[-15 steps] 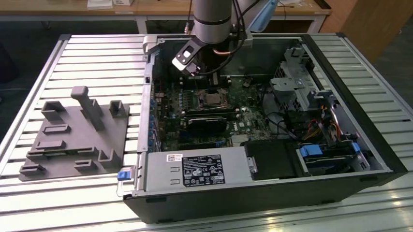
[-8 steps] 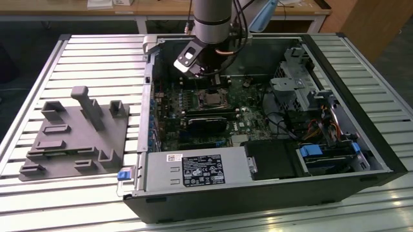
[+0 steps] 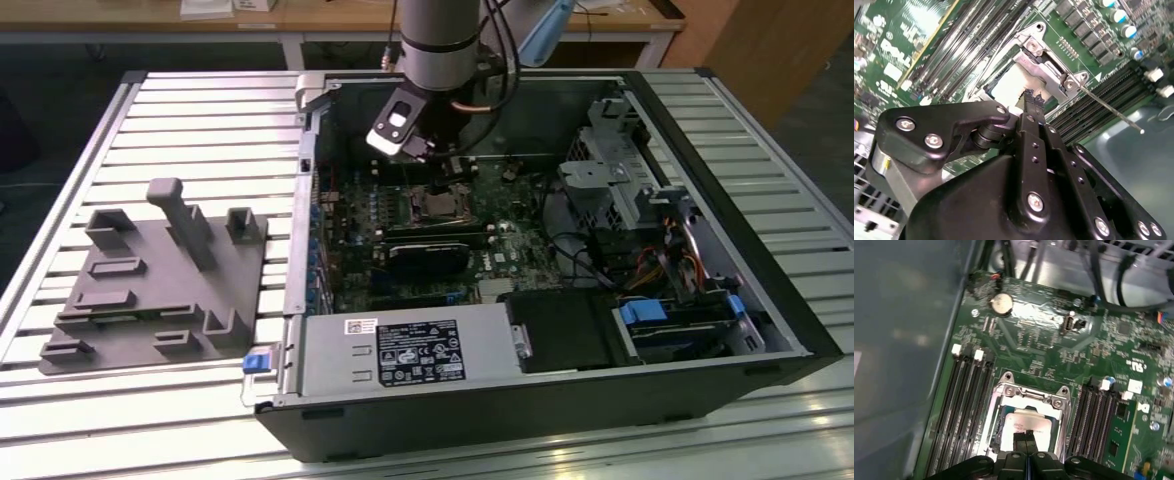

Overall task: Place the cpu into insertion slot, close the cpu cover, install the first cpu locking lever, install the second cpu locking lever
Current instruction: 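Close the cpu cover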

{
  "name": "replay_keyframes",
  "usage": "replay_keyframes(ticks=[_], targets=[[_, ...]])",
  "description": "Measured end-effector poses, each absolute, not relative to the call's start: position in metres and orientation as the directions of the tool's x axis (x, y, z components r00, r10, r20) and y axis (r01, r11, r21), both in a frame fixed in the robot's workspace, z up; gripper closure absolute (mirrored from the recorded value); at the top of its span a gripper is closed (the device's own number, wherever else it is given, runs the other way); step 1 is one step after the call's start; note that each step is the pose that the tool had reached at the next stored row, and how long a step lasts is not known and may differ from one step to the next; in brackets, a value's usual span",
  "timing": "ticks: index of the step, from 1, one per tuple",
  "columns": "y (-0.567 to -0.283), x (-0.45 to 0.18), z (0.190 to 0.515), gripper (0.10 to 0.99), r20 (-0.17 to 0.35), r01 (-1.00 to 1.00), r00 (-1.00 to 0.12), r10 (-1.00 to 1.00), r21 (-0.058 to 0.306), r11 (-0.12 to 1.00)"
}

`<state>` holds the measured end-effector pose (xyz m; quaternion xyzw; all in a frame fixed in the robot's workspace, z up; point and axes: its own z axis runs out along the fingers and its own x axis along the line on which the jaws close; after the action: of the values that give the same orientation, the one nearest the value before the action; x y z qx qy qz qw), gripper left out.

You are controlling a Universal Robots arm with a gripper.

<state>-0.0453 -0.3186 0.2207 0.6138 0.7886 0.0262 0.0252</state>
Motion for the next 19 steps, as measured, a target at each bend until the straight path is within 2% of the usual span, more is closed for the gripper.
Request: replay_keyframes(ticks=[19], targets=[[-0.3186, -0.0455, 0.2205, 0.98, -0.041, 0.837, -0.542, 0.839, 0.057, 0.544]])
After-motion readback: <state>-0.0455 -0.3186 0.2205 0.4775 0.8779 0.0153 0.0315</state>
